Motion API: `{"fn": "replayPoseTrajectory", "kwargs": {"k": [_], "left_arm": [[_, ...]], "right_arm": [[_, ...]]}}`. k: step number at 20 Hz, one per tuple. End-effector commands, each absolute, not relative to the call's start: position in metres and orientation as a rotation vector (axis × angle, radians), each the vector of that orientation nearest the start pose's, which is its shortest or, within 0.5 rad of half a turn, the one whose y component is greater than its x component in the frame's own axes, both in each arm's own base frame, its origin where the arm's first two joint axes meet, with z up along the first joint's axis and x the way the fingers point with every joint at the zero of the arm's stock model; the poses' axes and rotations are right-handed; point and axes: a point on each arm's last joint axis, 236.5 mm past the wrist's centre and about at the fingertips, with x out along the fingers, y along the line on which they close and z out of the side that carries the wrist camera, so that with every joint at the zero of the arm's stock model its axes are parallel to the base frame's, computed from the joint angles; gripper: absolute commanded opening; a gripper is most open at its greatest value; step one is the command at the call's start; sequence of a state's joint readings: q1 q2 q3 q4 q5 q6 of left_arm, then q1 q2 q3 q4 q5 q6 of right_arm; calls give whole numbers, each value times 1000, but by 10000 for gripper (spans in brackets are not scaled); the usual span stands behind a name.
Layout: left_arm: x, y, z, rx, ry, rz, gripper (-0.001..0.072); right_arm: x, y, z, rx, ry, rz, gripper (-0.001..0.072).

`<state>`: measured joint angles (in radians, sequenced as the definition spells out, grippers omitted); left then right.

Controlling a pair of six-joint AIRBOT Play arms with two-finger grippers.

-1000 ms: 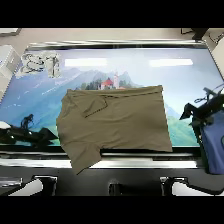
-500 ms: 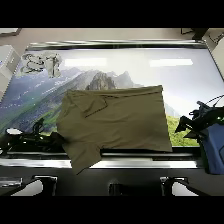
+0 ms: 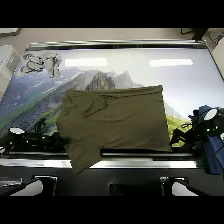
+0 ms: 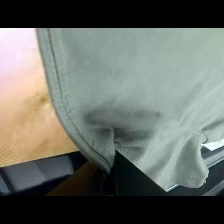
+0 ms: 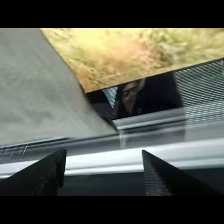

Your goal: Fold the clothes and pants, and hang the long-sleeved shirts on hangers.

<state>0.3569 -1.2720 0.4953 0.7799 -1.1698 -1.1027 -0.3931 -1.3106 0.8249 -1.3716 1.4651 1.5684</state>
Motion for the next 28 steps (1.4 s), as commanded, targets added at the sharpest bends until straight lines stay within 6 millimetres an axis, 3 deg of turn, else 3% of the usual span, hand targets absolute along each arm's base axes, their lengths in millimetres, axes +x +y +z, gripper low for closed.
{"fn": "replayPoseTrajectory", "kwargs": {"k": [1, 8, 10, 11, 12, 14, 16, 18, 19, 20, 21, 22, 23, 24, 25, 26, 28], "left_arm": [[230, -82, -105, -860, 1541, -344, 19], [230, -83, -104, -860, 1542, -347, 19], [229, -83, -104, -860, 1542, -347, 19], [229, -83, -104, -860, 1543, -348, 19], [230, -83, -103, -859, 1541, -349, 19], [240, -81, -92, -845, 1521, -373, 17], [272, -74, -56, -788, 1418, -422, 17], [331, -60, 25, -675, 1157, -450, 16], [360, -53, 89, -590, 980, -466, 17], [380, -47, 164, -488, 791, -474, 16], [387, -43, 240, -381, 610, -469, 17], [381, -42, 323, -267, 415, -455, 17], [365, -45, 393, -172, 247, -436, 17], [338, -52, 448, -93, 120, -424, 18], [306, -63, 484, -54, 48, -421, 17], [278, -73, 505, -34, 1, -417, 18], [226, -85, 545, -26, -151, -391, 17]], "right_arm": [[200, -25, -111, 615, 1835, -142, 569], [216, -8, -114, 701, 1770, -91, 532], [217, 0, -114, 742, 1774, -75, 371], [217, 7, -111, 754, 1773, -34, 182], [217, 10, -108, 761, 1779, -15, 39], [222, 9, -95, 735, 1774, 32, 36], [253, -2, -62, 665, 1680, 74, 35], [312, -26, 6, 532, 1439, 94, 35], [344, -40, 56, 452, 1279, 90, 35], [375, -53, 124, 361, 1081, 77, 35], [394, -62, 196, 280, 883, 59, 35], [401, -67, 282, 197, 657, 33, 36], [392, -67, 364, 119, 445, 5, 36], [370, -60, 425, 59, 299, -10, 36], [339, -46, 466, 17, 209, -7, 36], [311, -34, 486, -5, 164, -4, 36], [264, -24, 507, -2, 97, -51, 36]]}}
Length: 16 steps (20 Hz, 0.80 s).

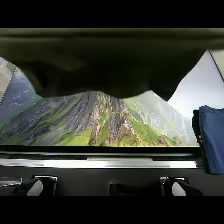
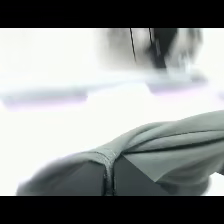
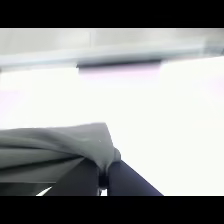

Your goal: Fold the clothes and pants, and hang the long-sleeved shirts on hangers.

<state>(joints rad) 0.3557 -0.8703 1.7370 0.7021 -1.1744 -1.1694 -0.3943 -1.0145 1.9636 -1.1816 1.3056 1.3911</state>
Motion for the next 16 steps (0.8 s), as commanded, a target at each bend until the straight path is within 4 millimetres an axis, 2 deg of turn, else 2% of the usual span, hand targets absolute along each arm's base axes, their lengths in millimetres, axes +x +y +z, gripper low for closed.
{"fn": "replayPoseTrajectory", "kwargs": {"k": [1, 3, 5, 8, 10, 11, 12, 13, 14, 16], "left_arm": [[205, -86, 563, -10, -232, -363, 17], [175, -83, 584, -15, -330, -302, 17], [164, -84, 584, -39, -333, -293, 17], [163, -85, 584, -44, -328, -296, 17], [173, -83, 575, -44, -285, -298, 17], [188, -78, 560, -38, -216, -289, 17], [208, -70, 535, -47, -102, -276, 17], [232, -62, 501, -90, 42, -271, 17], [255, -56, 463, -137, 192, -282, 17], [298, -57, 371, -246, 495, -346, 17]], "right_arm": [[245, -25, 518, 3, 54, -88, 36], [213, -27, 541, -1, -46, -150, 36], [196, -24, 554, 33, -107, -165, 36], [195, -24, 553, 40, -106, -166, 36], [207, -29, 541, 49, -51, -168, 36], [219, -33, 523, 61, 27, -168, 36], [234, -39, 496, 78, 143, -166, 35], [252, -45, 454, 107, 318, -157, 35], [267, -46, 400, 165, 540, -130, 35], [295, -37, 300, 300, 908, -24, 34]]}}
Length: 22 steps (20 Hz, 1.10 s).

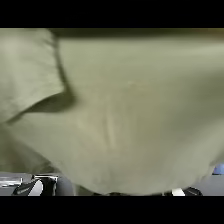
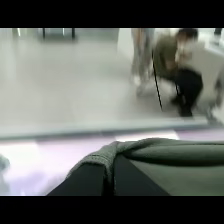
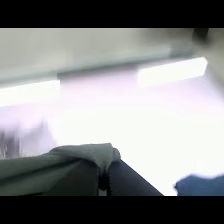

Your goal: Fold the clothes and pants, and hang the long-sleeved shirts on hangers.

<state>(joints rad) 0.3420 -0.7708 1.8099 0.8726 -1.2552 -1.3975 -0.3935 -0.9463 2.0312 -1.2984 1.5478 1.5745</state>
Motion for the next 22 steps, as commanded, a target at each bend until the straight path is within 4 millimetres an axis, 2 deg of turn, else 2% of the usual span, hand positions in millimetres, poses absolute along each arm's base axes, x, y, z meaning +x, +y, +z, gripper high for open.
{"fn": "replayPoseTrajectory", "kwargs": {"k": [1, 3, 5, 6, 7, 8, 9, 10, 12, 14, 18, 22], "left_arm": [[316, -62, 322, -290, 618, -380, 17], [350, -80, 209, -389, 831, -415, 17], [367, -88, 107, -490, 982, -362, 18], [373, -87, 60, -531, 1042, -315, 18], [381, -83, 23, -560, 1089, -269, 18], [391, -78, -1, -574, 1113, -236, 18], [405, -74, -16, -569, 1111, -222, 18], [422, -70, -23, -552, 1089, -222, 18], [452, -72, -22, -526, 1040, -245, 18], [479, -74, -14, -469, 979, -264, 18], [532, -74, 17, -444, 815, -238, 19], [554, -93, 26, -415, 744, -247, 19]], "right_arm": [[311, -32, 249, 330, 1045, 15, 34], [339, -27, 152, 296, 1214, -7, 34], [365, -17, 69, 288, 1284, -53, 34], [380, -12, 39, 327, 1294, -79, 35], [398, -7, 15, 363, 1299, -97, 35], [418, -3, 0, 388, 1277, -96, 35], [442, 0, -9, 419, 1232, -87, 35], [465, 1, -10, 442, 1172, -82, 35], [503, 1, -1, 495, 1041, -73, 35], [528, -7, 6, 496, 929, -89, 36], [562, -28, 18, 497, 753, -141, 36], [575, -43, 28, 457, 670, -170, 36]]}}
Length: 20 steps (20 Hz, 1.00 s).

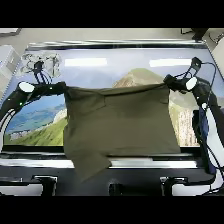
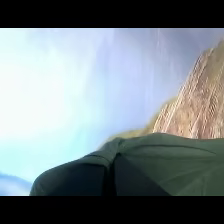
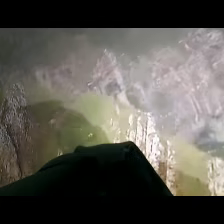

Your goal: Fold the clothes and pants, and hang the long-sleeved shirts on hangers.

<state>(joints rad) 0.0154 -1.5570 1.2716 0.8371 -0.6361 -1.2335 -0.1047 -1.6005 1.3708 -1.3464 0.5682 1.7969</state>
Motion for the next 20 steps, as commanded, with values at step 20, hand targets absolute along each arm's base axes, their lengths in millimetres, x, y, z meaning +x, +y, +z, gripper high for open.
{"fn": "replayPoseTrajectory", "kwargs": {"k": [20], "left_arm": [[383, -105, -54, -460, 1526, -381, 19]], "right_arm": [[396, -69, -47, 353, 1505, -195, 36]]}}
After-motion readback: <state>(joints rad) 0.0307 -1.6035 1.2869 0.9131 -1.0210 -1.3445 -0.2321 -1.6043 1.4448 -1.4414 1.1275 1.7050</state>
